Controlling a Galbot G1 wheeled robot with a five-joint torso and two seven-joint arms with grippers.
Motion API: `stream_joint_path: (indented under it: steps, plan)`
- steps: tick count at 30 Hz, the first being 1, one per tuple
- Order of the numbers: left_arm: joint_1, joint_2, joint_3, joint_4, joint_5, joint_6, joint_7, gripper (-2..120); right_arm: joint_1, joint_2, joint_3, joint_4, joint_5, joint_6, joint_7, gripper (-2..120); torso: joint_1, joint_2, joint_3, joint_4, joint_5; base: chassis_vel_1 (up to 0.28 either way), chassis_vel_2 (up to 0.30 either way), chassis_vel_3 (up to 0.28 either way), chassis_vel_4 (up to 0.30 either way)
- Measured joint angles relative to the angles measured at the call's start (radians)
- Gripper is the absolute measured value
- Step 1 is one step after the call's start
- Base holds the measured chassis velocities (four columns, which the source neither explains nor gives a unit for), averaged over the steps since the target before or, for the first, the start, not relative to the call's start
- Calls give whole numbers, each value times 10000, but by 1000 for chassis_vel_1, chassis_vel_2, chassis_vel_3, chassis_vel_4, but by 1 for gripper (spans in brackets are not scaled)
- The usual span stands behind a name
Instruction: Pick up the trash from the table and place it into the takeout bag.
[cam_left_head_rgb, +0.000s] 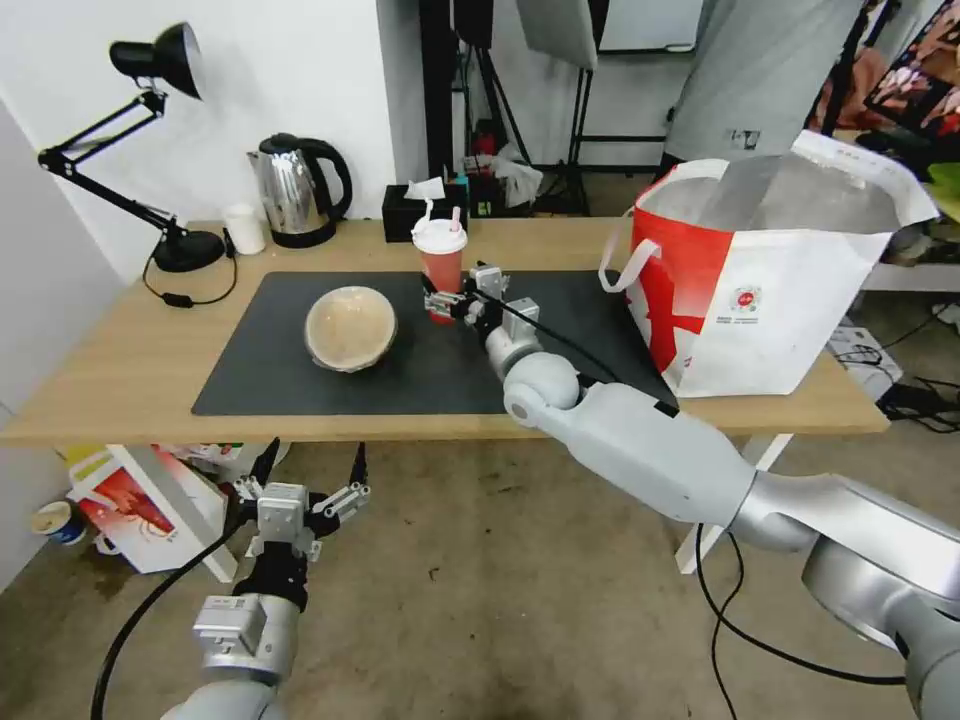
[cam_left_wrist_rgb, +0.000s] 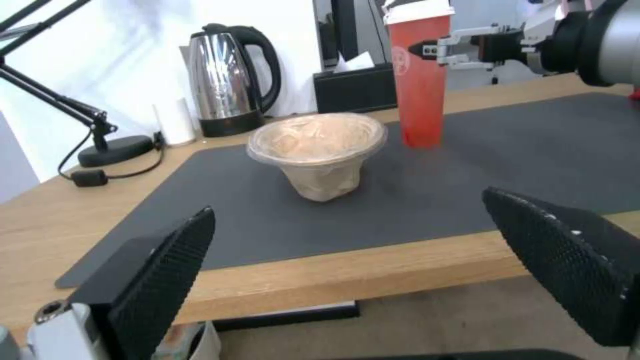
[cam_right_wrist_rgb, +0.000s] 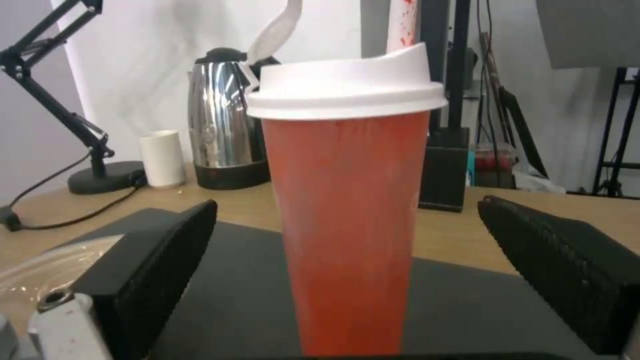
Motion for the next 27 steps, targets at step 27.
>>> stream_joint_path:
  steps: [27]
  plan:
    - [0, 0, 0, 0, 0, 0, 0, 100, -249, 997, 562, -1456, -581, 280, -524, 100, -2, 0, 0, 0, 0, 0, 0, 0, 0]
